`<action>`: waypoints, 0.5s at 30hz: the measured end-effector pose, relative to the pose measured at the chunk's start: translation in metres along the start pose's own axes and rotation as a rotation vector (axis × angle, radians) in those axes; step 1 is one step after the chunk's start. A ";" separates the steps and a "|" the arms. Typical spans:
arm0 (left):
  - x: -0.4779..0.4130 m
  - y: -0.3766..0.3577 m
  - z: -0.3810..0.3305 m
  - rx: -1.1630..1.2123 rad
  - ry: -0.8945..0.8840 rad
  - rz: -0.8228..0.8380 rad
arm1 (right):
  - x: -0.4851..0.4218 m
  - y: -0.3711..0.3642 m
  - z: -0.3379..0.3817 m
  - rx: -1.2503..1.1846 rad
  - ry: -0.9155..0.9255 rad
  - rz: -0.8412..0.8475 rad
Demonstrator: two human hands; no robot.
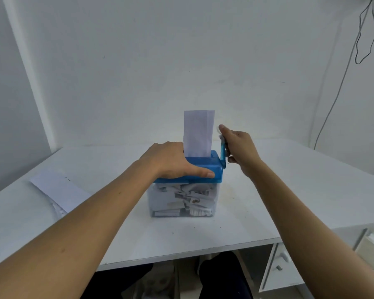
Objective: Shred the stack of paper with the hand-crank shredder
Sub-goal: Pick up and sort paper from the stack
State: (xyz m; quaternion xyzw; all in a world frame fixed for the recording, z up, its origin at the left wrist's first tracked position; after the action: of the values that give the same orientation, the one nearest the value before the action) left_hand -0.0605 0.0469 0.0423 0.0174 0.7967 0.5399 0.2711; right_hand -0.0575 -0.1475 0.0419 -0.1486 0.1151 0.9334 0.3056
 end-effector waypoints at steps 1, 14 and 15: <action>0.000 0.000 0.001 -0.005 -0.001 0.000 | -0.005 -0.005 -0.005 0.020 0.002 -0.019; -0.004 0.005 0.007 0.229 -0.008 0.309 | 0.014 -0.013 -0.095 0.256 -0.102 -0.021; -0.005 0.006 0.009 0.233 -0.014 0.298 | 0.017 -0.012 -0.093 0.267 -0.088 -0.018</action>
State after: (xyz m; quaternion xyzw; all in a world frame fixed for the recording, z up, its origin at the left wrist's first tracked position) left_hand -0.0540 0.0554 0.0474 0.1701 0.8405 0.4781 0.1898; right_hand -0.0435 -0.1574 -0.0518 -0.0667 0.2236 0.9125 0.3360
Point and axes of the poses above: each hand's wrist, its own x-axis away from the middle knuckle, its own y-axis out of the back of the hand, z = x × y, the point moved 4 cm from there along -x, towards the middle knuckle, and after that the axes turned 15 degrees about -z, right-handed, at the moved point
